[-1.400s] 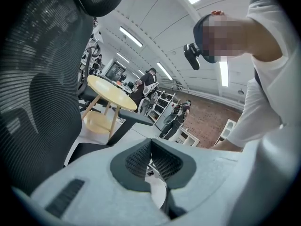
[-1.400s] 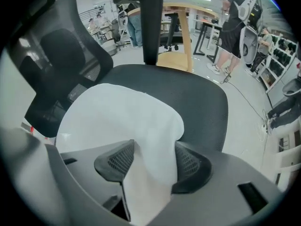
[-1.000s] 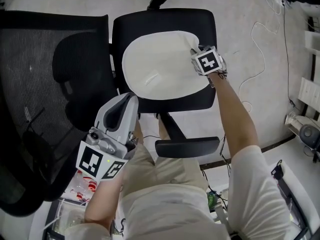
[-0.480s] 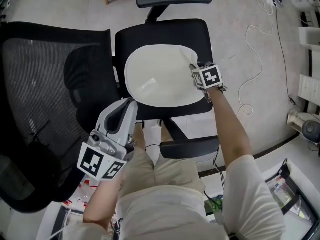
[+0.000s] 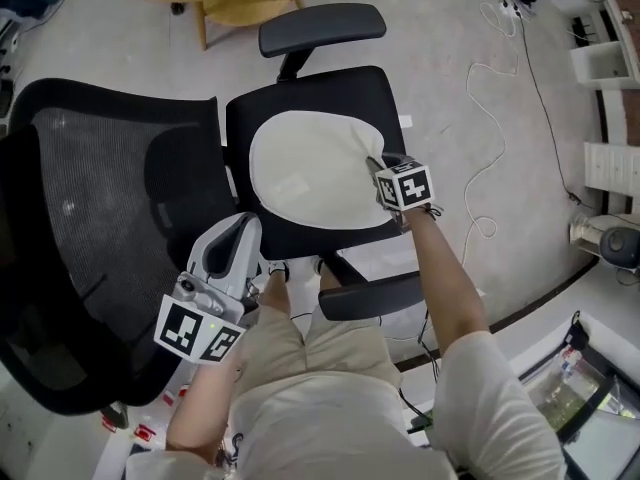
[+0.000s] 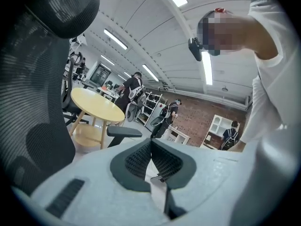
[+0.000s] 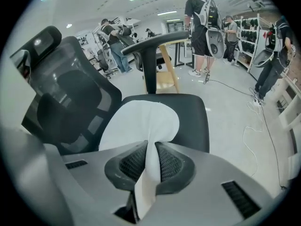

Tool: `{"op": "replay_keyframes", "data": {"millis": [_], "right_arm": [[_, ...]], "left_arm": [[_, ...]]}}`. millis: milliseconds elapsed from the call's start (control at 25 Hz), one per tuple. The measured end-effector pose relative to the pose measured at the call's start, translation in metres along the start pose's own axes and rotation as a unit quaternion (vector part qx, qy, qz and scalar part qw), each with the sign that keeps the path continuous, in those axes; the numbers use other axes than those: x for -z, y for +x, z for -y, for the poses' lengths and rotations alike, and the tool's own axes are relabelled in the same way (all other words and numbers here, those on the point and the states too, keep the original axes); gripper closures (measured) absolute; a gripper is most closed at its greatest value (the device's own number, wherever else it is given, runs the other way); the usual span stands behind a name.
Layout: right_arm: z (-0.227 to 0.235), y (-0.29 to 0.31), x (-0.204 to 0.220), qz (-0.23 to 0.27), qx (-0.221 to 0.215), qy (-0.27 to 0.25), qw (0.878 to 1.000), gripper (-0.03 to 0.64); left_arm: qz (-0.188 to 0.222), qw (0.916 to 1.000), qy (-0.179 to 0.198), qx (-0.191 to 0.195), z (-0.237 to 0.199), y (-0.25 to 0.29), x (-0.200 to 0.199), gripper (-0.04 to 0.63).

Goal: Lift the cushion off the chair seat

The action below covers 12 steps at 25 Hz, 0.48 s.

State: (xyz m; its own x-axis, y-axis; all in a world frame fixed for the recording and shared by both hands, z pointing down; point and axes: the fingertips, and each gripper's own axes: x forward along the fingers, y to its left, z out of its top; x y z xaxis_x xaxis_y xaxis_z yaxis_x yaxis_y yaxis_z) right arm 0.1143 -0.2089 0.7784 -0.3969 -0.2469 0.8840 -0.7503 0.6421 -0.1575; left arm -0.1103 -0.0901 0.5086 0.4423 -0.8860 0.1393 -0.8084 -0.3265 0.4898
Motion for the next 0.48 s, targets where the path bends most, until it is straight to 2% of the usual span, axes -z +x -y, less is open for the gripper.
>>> {"op": "replay_keyframes", "data": {"millis": [480], "right_arm": [[-0.018, -0.073, -0.010, 0.034, 0.025, 0.018, 0.999, 0.571]], "left_arm": [[0.012, 0.9996, 0.025, -0.004, 0.018, -0.022, -0.040, 0.578]]}}
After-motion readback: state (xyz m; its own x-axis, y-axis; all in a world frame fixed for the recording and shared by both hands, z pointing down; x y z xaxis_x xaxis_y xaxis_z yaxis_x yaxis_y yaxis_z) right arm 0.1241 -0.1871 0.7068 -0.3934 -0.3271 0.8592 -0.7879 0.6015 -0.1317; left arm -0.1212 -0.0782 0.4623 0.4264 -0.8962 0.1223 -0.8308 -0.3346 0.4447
